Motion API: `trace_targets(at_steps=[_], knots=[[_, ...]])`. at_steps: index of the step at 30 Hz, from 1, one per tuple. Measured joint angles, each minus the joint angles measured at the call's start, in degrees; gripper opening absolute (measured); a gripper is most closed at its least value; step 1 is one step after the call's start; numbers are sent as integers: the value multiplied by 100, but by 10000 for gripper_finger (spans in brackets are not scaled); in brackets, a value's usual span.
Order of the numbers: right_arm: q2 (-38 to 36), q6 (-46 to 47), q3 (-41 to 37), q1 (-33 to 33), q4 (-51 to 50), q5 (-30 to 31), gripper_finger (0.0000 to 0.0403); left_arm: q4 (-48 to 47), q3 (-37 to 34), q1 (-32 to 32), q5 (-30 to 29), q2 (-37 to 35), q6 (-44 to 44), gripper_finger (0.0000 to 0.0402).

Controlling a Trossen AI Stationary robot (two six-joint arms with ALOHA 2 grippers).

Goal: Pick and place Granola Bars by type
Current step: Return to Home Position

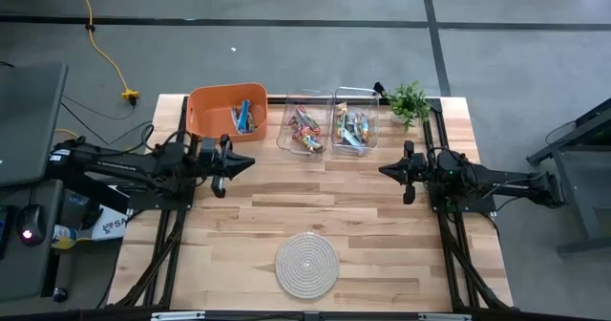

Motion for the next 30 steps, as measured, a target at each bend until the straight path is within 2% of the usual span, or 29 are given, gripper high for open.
trace_targets(at_steps=[5, 17, 22, 26, 30], knots=[[0, 2, 0, 0, 0, 2, 0, 71, -411, 0, 394, -633, 191, 0], [0, 1, 0, 0, 0, 2, 0, 39, -1285, 0, 783, -2114, 473, 0], [0, 2, 2, 0, 0, 2, 0, -33, -1522, 2, 599, -2364, 928, 0], [0, 1, 0, 0, 0, 2, 0, -431, -1574, 2, 338, -2420, 1115, 0], [0, 2, 0, 0, 0, 2, 0, -772, -1576, 2, 338, -2421, 1198, 0]])
